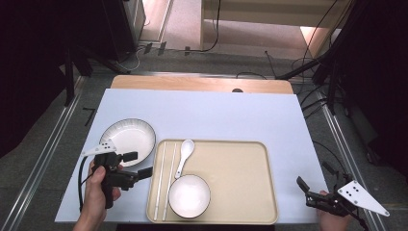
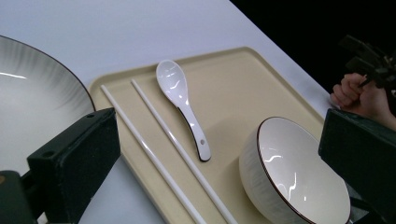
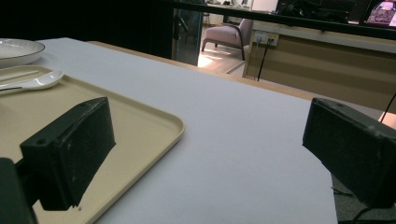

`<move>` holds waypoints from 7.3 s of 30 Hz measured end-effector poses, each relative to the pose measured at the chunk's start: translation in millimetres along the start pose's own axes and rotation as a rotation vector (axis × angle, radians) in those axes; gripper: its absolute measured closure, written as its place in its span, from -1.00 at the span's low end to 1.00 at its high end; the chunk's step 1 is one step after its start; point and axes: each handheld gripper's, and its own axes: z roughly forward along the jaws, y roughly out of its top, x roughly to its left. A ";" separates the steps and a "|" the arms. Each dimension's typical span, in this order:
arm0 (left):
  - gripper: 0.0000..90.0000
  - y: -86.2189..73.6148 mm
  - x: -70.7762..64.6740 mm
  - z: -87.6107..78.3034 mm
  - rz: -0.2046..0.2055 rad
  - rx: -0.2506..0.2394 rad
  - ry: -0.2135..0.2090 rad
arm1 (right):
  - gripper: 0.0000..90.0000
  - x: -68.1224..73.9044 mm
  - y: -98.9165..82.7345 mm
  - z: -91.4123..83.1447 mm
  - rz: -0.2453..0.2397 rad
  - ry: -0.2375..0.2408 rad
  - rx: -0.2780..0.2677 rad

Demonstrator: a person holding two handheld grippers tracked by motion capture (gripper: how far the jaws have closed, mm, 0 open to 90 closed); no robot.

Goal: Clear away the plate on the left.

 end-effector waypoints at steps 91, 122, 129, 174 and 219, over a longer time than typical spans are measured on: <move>0.41 3.8 159.4 -51.2 -0.452 0.118 0.323 | -0.95 1.6 -0.2 1.3 0.001 0.003 0.003; 0.72 -4.2 173.1 -35.1 -0.542 0.181 0.265 | -0.95 3.4 0.6 3.1 -0.002 0.008 0.007; 0.80 -3.1 174.1 -30.5 -0.583 0.148 0.258 | -0.95 2.8 0.6 2.5 -0.007 0.003 0.003; 0.90 39.5 130.3 -42.0 -0.481 -0.020 0.167 | -0.95 0.3 0.9 -2.4 -0.008 -0.017 -0.020; 0.89 74.7 53.6 92.3 -0.348 0.143 0.030 | -0.95 -1.6 1.0 -4.2 -0.002 -0.015 -0.029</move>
